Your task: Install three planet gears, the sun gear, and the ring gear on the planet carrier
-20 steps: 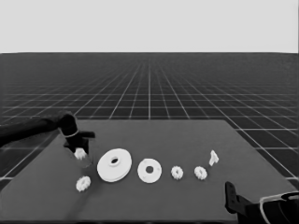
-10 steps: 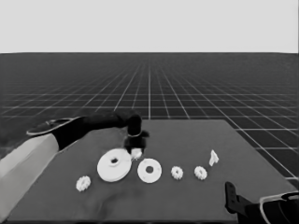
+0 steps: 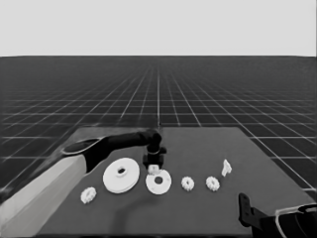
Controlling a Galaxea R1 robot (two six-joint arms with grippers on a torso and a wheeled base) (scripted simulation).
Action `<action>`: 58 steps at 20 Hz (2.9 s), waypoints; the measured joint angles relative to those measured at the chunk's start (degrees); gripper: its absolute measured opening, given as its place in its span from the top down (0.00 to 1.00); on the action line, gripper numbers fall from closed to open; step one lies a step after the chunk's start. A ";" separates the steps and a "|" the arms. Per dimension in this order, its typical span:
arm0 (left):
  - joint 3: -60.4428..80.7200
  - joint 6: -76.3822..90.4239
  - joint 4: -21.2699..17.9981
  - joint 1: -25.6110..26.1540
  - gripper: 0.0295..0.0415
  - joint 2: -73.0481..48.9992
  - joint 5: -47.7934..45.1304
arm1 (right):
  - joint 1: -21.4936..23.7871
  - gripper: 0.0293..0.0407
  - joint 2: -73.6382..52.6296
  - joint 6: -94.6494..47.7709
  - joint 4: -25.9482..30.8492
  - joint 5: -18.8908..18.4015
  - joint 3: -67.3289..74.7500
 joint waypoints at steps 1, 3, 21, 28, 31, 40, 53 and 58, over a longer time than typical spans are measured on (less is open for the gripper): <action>-0.53 0.27 0.31 0.37 0.86 0.18 -0.26 | 0.00 0.19 0.00 0.00 0.00 0.00 0.00; -1.01 0.52 0.60 0.65 0.86 0.35 -0.51 | 0.00 0.19 0.00 0.00 0.00 0.00 0.00; 5.52 -3.09 -5.84 -6.84 0.25 -1.76 3.31 | 0.00 0.19 0.00 0.00 0.00 0.00 0.00; 47.95 -13.10 -4.19 -5.68 0.25 -35.26 4.56 | 0.00 0.19 0.00 0.00 0.00 0.00 0.00; 52.61 1.01 -4.15 -4.82 0.25 -53.82 1.71 | 0.00 0.19 0.00 0.00 0.00 0.00 0.00; 45.19 7.60 5.35 7.32 0.25 -54.04 -6.34 | 0.00 0.19 0.00 0.00 0.00 0.00 0.00; 43.79 7.94 6.42 8.64 0.86 -53.35 -7.40 | 0.00 0.19 0.00 0.00 0.00 0.00 0.00; 50.12 6.48 -0.11 0.56 0.86 -56.55 -2.07 | 0.00 0.19 0.00 0.00 0.00 0.00 0.00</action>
